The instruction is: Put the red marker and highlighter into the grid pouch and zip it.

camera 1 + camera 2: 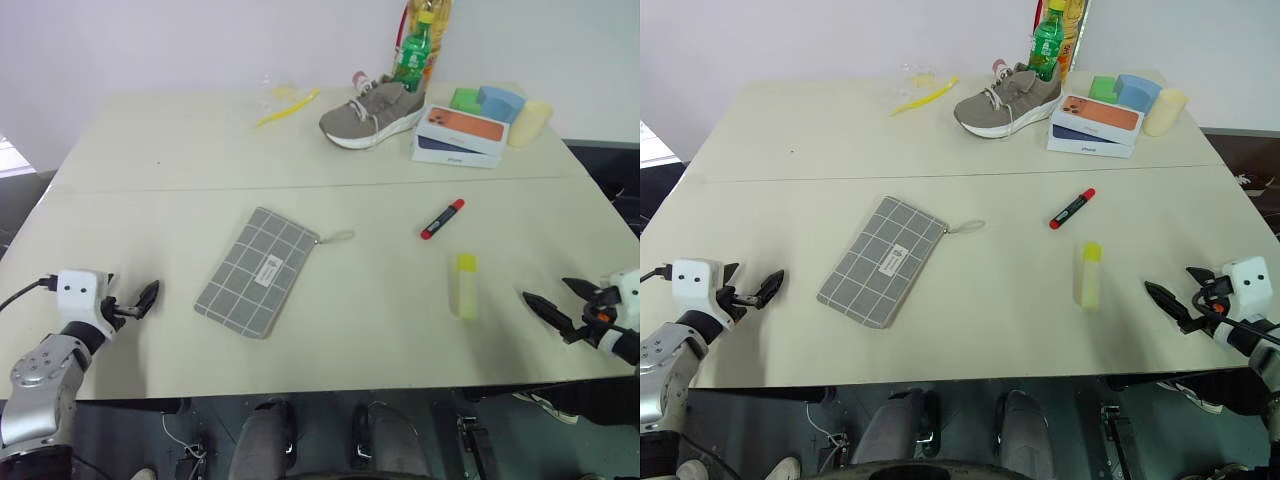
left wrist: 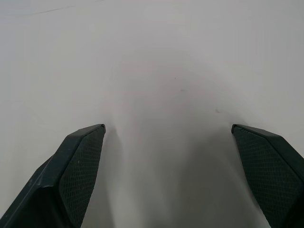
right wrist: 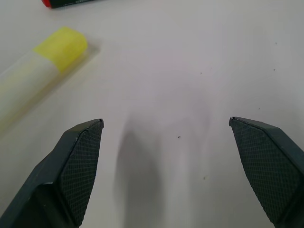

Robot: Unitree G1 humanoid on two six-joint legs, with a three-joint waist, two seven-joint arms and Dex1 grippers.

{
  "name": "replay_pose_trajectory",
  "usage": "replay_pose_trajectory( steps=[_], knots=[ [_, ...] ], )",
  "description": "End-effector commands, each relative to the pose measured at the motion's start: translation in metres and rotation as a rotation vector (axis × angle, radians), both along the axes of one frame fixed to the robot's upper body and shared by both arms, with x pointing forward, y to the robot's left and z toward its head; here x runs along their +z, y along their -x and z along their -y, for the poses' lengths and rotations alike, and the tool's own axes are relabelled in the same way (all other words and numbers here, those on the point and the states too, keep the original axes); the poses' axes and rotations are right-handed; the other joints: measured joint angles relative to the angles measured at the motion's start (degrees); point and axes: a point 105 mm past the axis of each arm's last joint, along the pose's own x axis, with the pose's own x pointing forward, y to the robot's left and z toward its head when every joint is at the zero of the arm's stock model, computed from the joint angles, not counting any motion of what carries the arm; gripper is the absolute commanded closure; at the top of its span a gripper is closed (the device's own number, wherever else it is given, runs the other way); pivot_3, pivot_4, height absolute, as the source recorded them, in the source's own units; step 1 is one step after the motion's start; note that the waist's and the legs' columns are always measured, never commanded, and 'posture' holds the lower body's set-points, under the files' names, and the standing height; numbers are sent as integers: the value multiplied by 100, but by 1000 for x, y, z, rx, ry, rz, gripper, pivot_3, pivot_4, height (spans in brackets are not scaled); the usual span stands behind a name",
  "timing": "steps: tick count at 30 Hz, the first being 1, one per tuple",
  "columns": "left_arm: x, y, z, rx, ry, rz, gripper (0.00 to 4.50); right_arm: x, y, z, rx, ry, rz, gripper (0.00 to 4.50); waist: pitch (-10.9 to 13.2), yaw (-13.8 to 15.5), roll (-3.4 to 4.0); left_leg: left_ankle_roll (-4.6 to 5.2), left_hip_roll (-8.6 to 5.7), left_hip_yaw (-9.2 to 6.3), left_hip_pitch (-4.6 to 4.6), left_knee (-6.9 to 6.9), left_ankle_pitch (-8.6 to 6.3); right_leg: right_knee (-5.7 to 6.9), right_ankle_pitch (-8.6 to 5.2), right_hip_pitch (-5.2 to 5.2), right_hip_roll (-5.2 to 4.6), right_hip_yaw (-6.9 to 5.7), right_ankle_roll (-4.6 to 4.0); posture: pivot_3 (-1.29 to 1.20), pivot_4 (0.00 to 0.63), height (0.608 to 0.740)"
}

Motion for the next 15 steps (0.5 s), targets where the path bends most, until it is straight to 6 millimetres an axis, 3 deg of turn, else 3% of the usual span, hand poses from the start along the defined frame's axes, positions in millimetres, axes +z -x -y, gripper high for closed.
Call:
replay_pose_trajectory(
  steps=[1,9,13,15],
  knots=[
    [4,0,-3,21,-20,15,0,11,-5,-3,13,27,44,92,0,0,0,0,0,0,0,0,0,0,0,0,0,0,0,0,150,740],
    [5,-4,10,2,10,55,0,21,-21,-33,101,19,95,92,0,-4,0,0,0,1,0,0,0,0,0,0,0,1,0,0,150,740],
    [6,-2,27,-35,36,102,0,34,-37,-82,242,-10,143,92,0,-15,0,0,2,1,0,1,0,2,1,-1,1,2,0,0,150,740],
    [11,-1,36,-54,39,140,0,41,-45,-119,343,-34,175,92,0,-12,-1,0,3,0,0,1,0,2,0,-2,1,2,0,0,150,740]
  ],
)
